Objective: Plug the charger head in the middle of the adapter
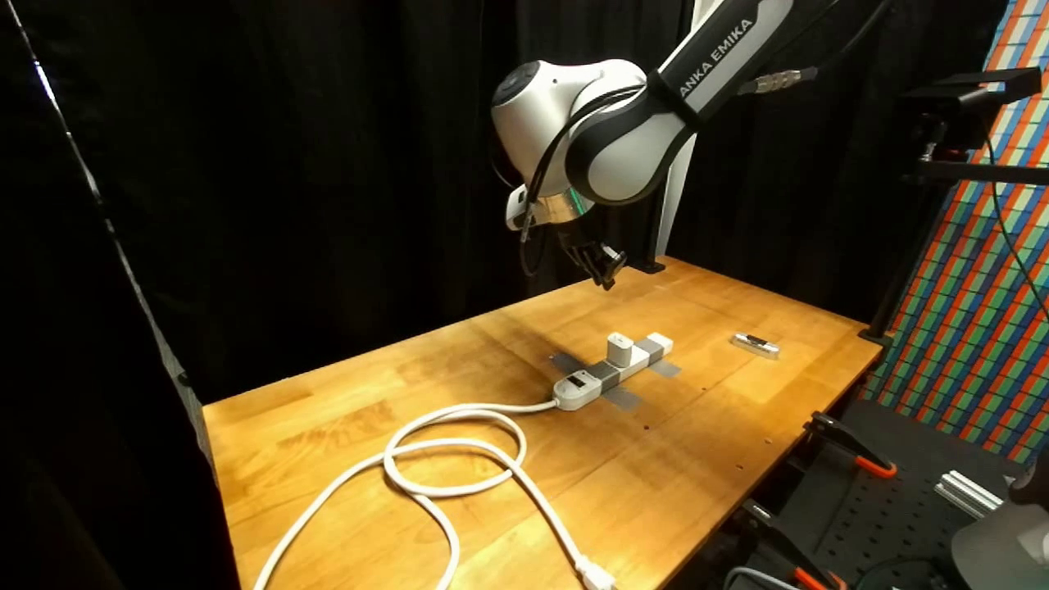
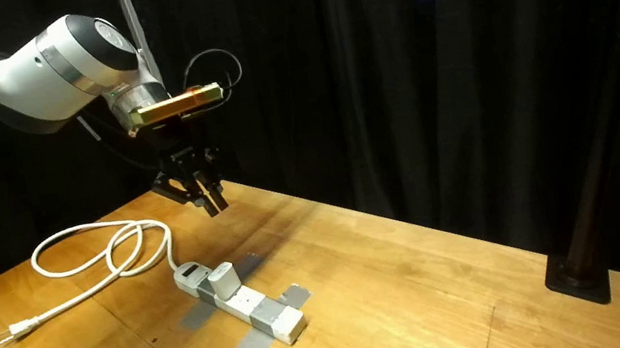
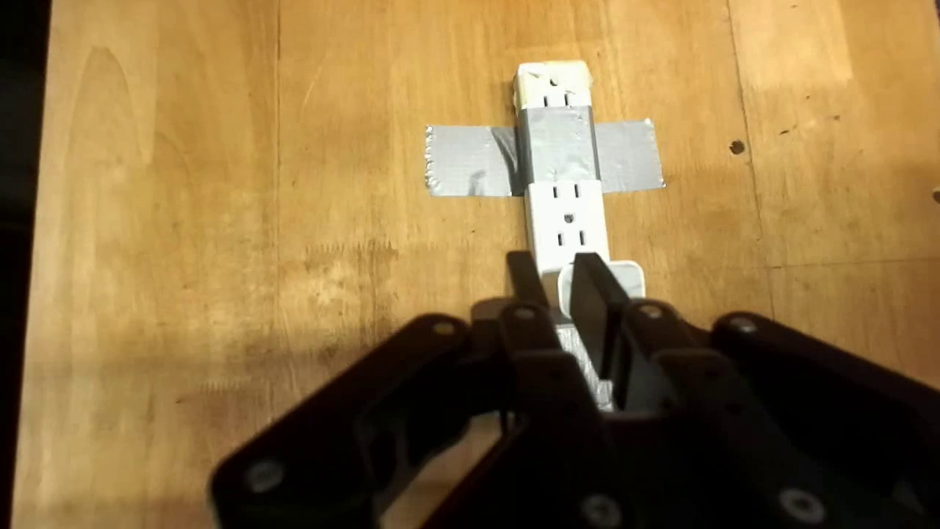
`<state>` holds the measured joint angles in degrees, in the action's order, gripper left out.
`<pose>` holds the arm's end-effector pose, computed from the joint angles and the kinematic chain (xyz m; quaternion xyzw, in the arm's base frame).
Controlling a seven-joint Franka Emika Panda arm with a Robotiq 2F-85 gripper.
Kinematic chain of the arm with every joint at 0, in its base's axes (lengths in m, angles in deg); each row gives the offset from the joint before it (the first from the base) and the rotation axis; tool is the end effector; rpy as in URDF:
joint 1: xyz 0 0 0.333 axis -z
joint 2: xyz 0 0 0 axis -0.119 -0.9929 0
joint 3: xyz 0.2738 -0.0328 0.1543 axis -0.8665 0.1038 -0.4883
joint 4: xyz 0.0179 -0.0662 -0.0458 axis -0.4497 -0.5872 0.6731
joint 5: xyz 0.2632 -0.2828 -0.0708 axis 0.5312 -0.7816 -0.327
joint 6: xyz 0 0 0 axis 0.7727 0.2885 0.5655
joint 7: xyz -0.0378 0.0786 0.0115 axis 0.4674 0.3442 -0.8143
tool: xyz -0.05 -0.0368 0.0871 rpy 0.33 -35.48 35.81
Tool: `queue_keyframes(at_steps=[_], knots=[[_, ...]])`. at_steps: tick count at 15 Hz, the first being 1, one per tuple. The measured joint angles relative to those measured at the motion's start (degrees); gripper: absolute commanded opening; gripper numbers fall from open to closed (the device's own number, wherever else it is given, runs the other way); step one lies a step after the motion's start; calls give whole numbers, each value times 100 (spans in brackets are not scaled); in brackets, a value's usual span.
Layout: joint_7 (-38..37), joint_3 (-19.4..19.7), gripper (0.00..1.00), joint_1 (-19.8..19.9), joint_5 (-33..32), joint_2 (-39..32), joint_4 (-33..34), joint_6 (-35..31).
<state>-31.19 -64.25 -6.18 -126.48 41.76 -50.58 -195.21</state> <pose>0.5580 0.0924 0.2630 0.6917 0.6607 -0.1999 0.2123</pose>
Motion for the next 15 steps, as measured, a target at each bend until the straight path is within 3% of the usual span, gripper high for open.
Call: queue_keyframes(at_steps=[8,15], knots=[[2813,344,13,302,1508,261,-814,-1258],[2887,452,10,260,1710,258,-977,-1386]])
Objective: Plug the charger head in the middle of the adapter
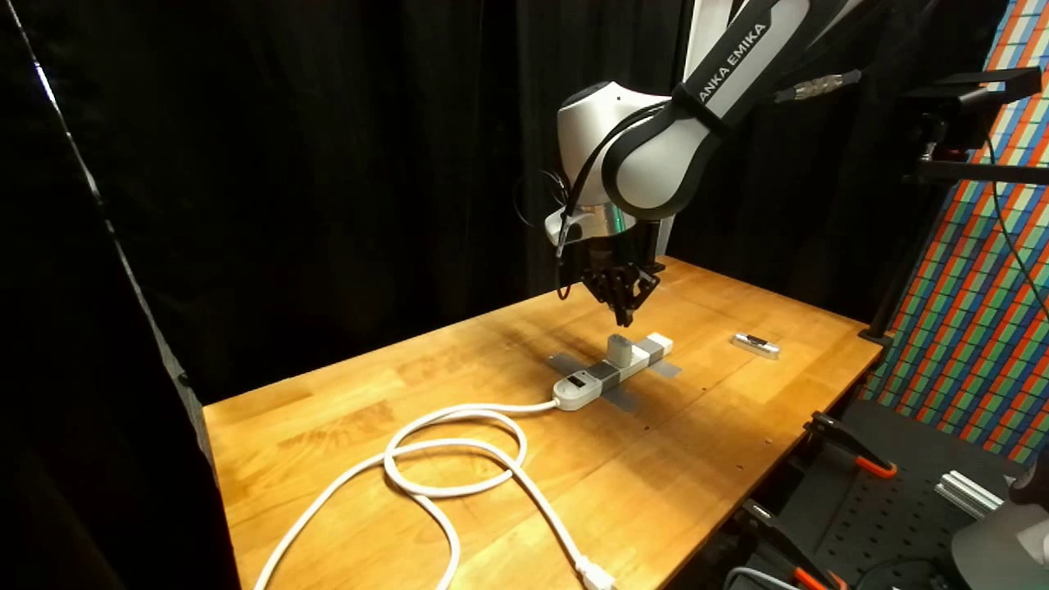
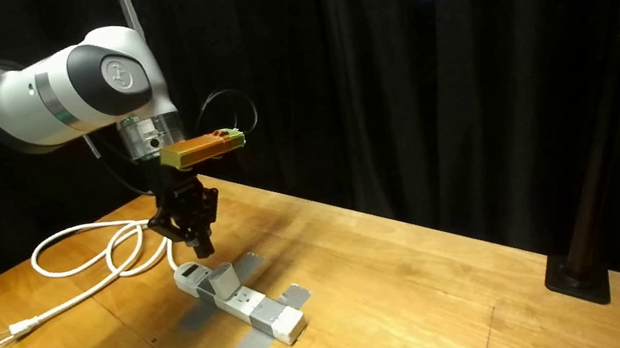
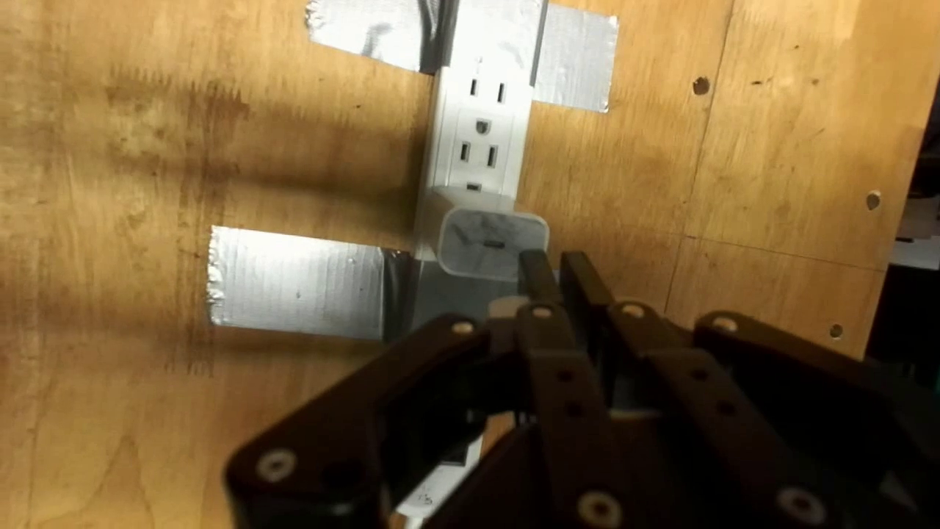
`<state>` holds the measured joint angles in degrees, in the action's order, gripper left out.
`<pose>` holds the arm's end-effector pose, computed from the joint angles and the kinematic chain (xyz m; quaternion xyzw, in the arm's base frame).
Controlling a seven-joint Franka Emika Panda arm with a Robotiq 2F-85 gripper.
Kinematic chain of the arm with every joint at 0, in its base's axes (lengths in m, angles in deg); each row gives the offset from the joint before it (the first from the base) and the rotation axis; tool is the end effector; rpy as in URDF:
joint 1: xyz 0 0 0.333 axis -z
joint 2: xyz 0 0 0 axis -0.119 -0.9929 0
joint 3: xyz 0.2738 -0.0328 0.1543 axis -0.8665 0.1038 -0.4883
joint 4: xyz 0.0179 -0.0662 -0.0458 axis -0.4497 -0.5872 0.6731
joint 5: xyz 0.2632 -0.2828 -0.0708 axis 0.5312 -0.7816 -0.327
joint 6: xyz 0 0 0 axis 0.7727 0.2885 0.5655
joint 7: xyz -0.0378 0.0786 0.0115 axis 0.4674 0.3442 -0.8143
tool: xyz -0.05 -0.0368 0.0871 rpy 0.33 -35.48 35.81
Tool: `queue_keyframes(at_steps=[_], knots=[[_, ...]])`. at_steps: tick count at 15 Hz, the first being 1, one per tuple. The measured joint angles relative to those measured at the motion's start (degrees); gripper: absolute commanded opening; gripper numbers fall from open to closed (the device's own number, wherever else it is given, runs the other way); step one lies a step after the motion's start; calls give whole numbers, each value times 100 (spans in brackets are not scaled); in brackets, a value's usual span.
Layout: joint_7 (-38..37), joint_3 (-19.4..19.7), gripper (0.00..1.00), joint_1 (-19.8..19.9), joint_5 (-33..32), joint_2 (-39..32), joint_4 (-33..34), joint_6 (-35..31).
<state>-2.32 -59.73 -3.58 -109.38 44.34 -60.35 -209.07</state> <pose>0.5250 0.0484 0.2298 0.6240 0.7649 -0.1481 0.0593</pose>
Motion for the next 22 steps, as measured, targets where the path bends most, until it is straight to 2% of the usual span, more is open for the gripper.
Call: queue_keyframes(at_steps=[7,12,22], knots=[[145,50,9,-121,424,-39,-17,-495],[116,226,12,-137,418,-89,-25,-869],[83,491,11,-117,443,-372,-21,-943]])
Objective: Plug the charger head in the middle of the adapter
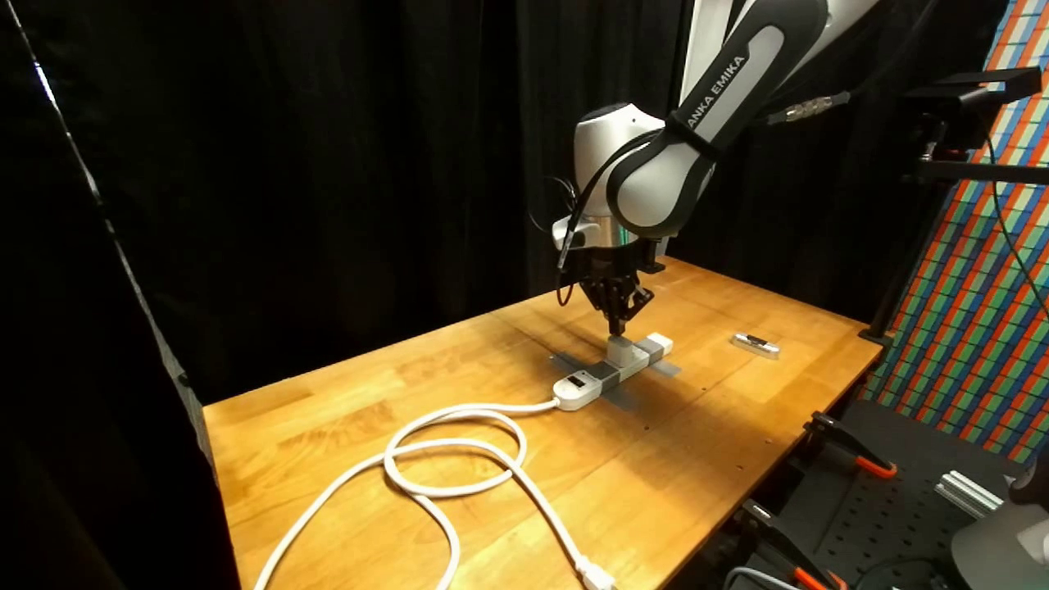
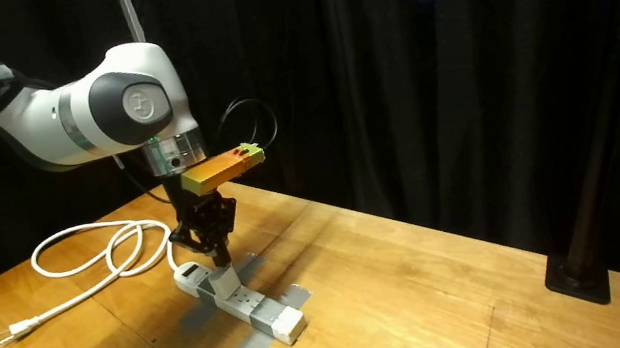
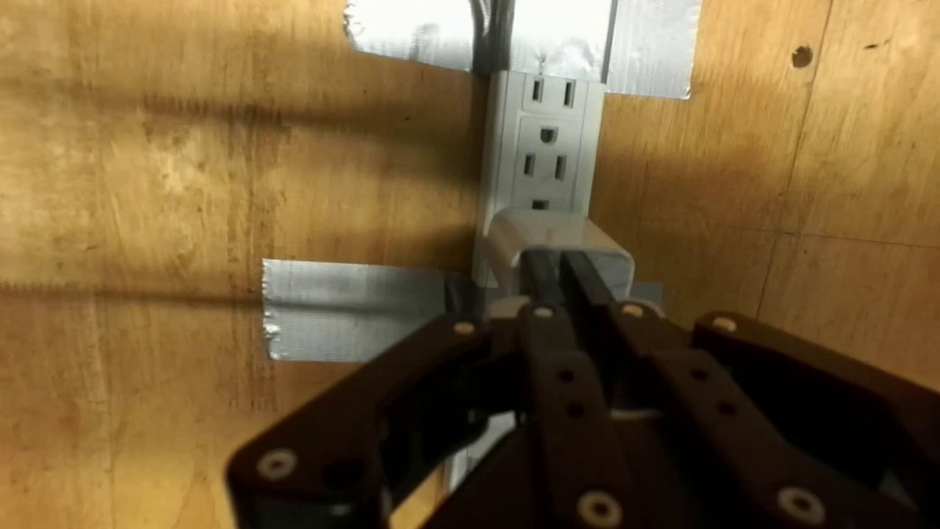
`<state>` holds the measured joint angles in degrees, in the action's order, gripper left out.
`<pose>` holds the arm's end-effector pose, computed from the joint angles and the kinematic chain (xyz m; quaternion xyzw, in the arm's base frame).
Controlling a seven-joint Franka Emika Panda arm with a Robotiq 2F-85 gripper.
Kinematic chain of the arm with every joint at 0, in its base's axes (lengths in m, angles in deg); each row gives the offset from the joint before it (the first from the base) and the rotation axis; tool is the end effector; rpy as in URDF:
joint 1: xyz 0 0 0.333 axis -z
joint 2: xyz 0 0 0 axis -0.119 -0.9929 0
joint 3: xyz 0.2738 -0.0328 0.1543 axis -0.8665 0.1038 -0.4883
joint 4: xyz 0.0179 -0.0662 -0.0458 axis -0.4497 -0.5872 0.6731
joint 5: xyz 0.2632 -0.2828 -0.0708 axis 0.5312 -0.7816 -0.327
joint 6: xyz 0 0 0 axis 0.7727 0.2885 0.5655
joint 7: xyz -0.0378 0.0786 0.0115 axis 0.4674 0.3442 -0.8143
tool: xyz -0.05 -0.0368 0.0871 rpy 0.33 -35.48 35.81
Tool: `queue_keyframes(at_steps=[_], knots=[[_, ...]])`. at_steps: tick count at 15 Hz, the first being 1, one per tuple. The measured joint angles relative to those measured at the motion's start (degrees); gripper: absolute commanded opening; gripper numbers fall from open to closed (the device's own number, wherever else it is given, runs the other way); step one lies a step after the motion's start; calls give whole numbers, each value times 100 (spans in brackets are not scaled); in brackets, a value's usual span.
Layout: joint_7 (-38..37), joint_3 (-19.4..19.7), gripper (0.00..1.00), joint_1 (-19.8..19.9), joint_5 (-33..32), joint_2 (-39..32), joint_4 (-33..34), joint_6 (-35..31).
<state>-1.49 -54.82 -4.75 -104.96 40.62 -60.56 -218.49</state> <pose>0.5349 0.0241 0.2035 0.6598 0.7435 -0.0956 0.0522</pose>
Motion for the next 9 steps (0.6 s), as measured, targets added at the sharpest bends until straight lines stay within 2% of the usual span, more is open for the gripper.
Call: queue_keyframes(at_steps=[9], knots=[[139,4,11,110,336,-86,20,-18]])
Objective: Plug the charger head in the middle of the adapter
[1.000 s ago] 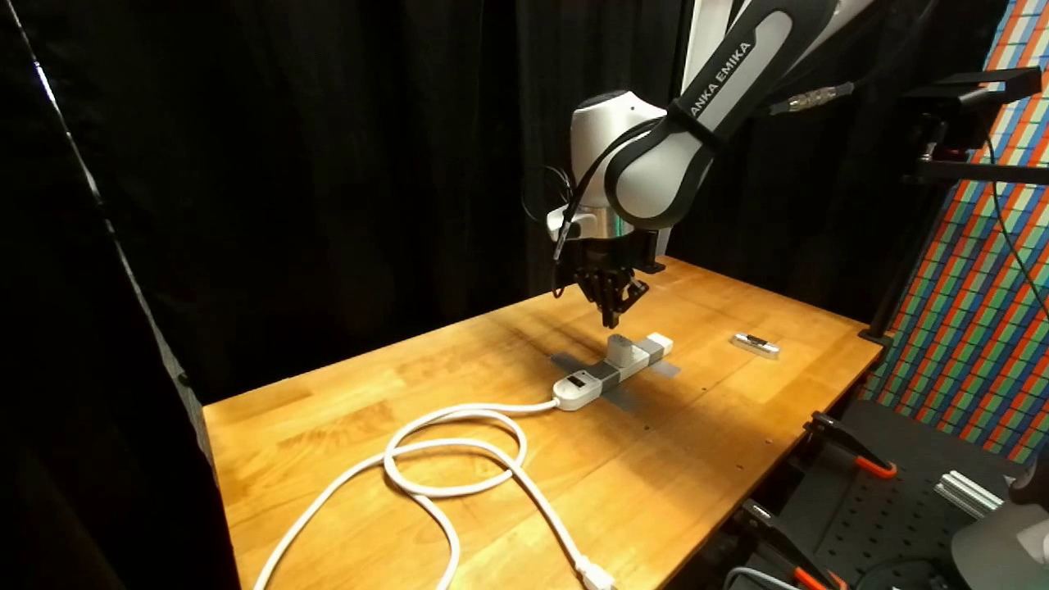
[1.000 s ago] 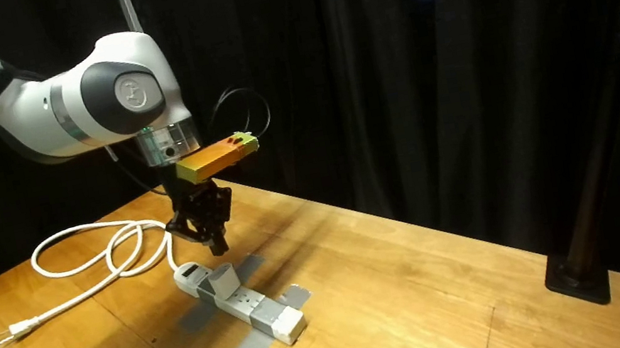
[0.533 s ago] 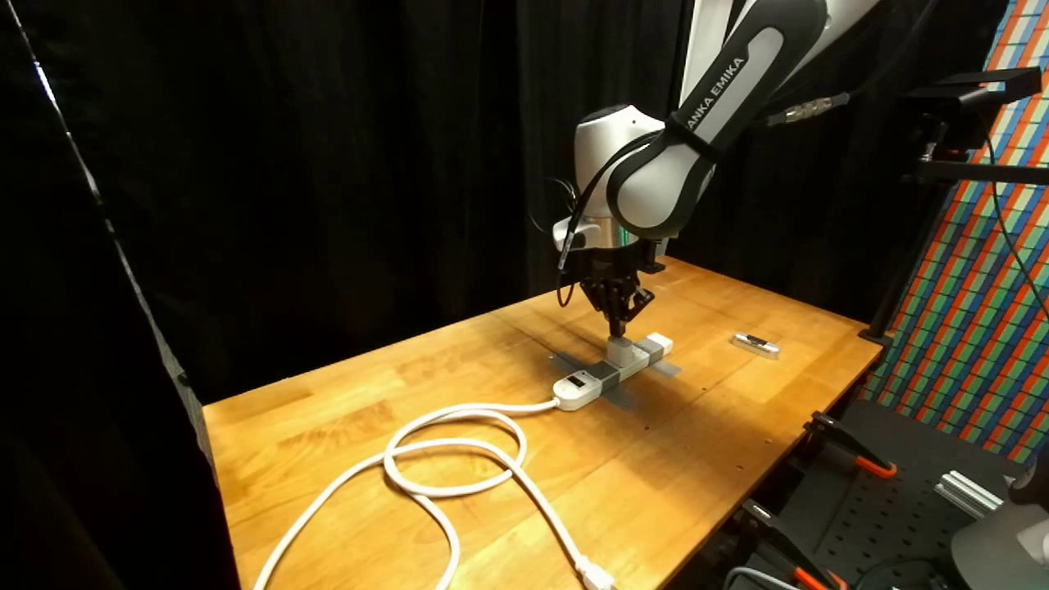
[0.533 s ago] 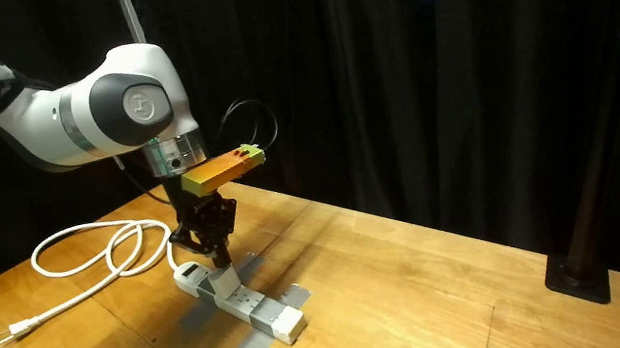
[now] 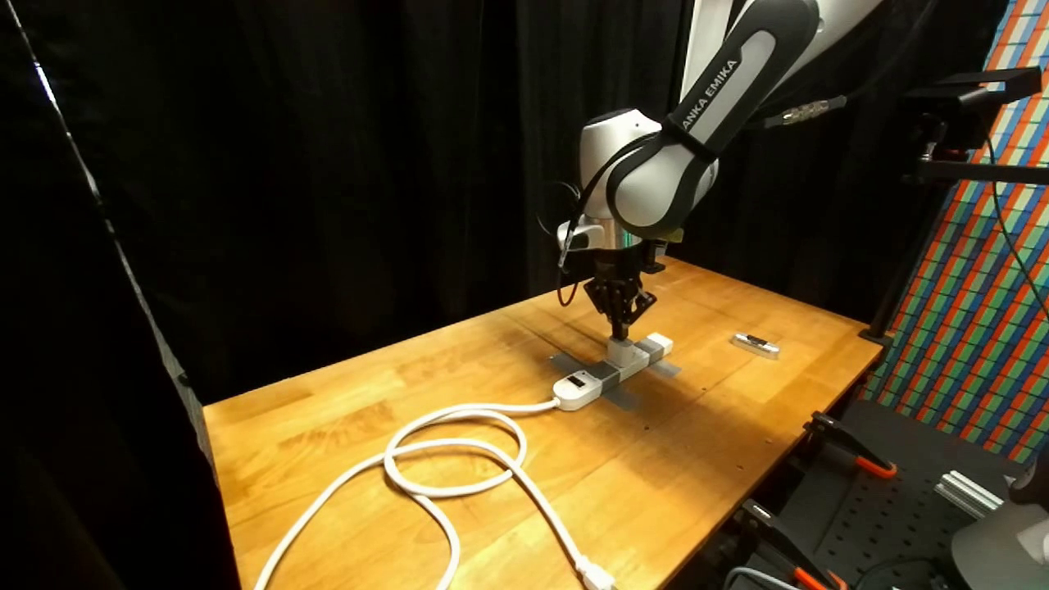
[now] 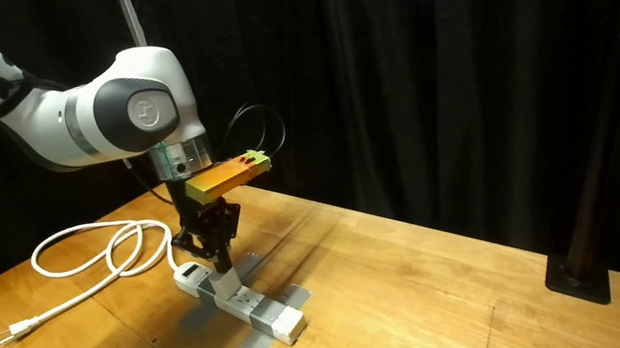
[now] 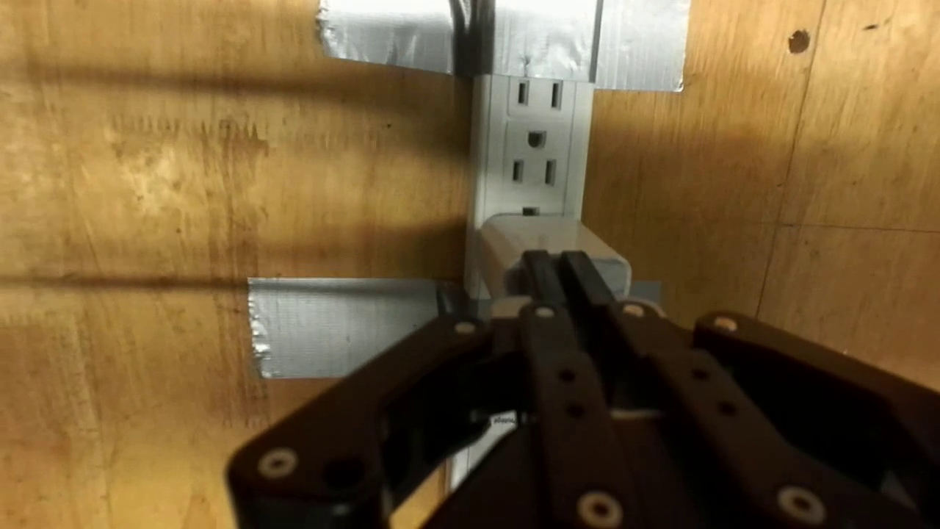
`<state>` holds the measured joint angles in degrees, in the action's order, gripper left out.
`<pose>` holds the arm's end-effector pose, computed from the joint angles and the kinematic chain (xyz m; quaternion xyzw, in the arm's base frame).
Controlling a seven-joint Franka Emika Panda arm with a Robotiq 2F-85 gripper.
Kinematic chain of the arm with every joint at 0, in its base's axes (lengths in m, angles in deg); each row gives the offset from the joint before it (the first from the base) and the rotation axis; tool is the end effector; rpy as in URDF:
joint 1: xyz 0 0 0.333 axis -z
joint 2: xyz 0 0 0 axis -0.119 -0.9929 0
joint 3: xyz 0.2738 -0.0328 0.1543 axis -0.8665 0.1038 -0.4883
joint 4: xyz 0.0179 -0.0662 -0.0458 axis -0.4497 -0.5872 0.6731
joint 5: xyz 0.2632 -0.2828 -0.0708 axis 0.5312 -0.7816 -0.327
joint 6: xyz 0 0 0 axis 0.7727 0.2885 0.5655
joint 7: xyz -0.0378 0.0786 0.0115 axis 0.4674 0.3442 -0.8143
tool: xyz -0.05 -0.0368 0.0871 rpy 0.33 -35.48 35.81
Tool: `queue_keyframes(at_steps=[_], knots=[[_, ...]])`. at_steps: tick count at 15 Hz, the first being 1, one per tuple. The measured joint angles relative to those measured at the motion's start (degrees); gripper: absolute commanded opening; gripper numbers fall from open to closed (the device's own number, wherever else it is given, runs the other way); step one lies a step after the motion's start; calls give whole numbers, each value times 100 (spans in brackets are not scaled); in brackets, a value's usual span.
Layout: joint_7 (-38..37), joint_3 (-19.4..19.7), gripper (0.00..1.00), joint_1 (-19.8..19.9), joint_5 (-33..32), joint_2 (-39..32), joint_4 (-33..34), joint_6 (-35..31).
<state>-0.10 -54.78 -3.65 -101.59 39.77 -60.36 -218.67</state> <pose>0.5351 0.0134 0.1970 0.6767 0.7301 -0.0893 0.0332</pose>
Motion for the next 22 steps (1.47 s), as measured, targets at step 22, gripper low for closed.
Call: queue_keyframes(at_steps=[22], knots=[[720,-34,37,115,362,-34,3,-23]])
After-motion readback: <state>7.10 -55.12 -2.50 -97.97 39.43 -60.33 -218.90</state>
